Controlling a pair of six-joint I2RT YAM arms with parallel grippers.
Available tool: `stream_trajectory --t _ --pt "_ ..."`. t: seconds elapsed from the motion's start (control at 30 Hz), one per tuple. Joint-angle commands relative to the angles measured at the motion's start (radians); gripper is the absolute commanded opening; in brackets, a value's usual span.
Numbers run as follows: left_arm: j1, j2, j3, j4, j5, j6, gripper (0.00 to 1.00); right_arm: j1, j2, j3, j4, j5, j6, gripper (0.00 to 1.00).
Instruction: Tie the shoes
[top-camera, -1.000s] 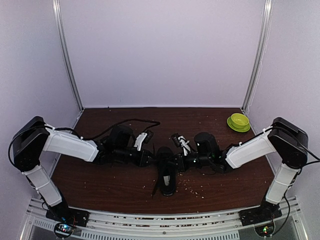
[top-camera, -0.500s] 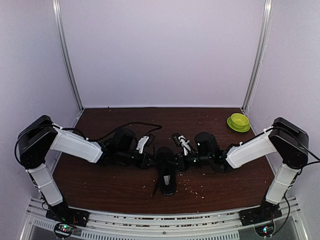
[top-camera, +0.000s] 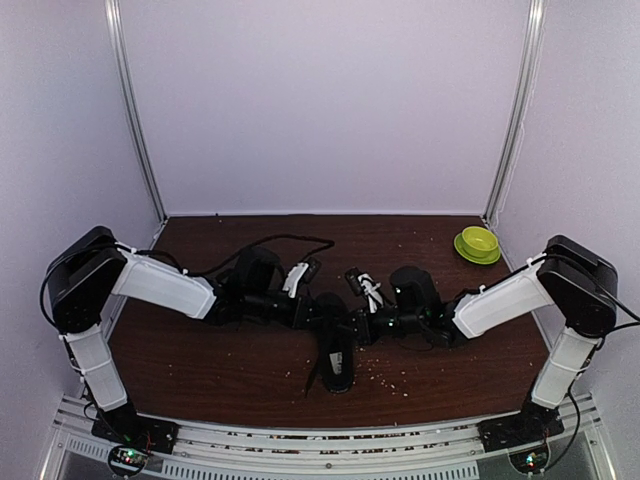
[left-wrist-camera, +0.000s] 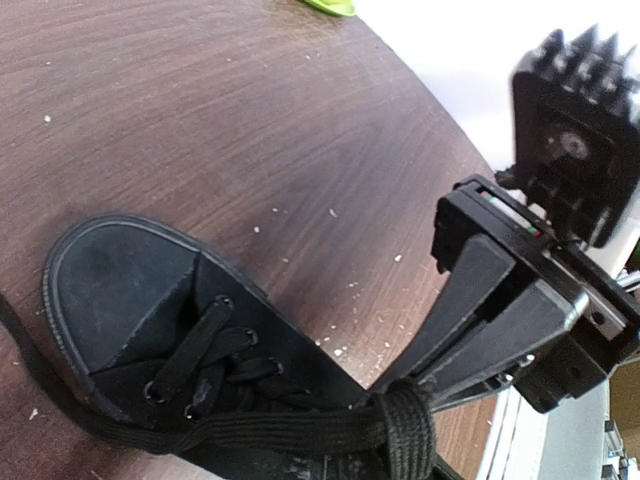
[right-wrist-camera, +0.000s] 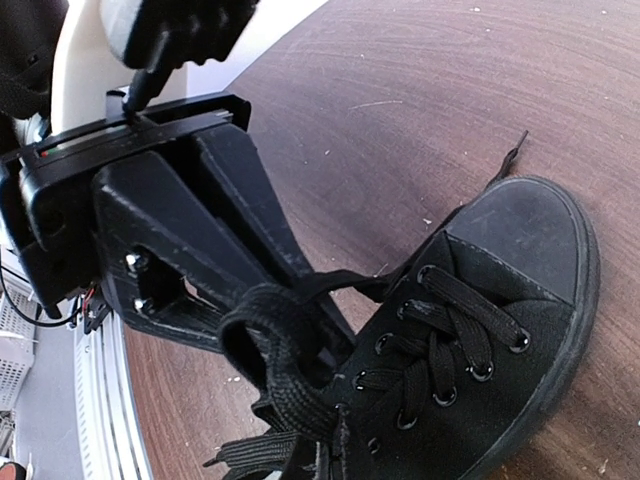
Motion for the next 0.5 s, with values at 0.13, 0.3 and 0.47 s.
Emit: stream_trajectory --t 0.13,0.3,0.47 --pt "-0.016 0.019 -0.026 0.108 0.096 -0.002 0.11 -0.006 -0.031 -0.008 0.081 0.034 0.039 0.00" --pt "-0.032 0.033 -0.012 0.084 0.120 0.016 0.12 -0.006 -0.027 -0.007 0.096 0.030 0.049 0.00" --pt "-0.039 0.044 -0.011 0.057 0.111 0.028 0.13 -0.006 -0.024 -0.008 0.098 0.027 0.051 0.00"
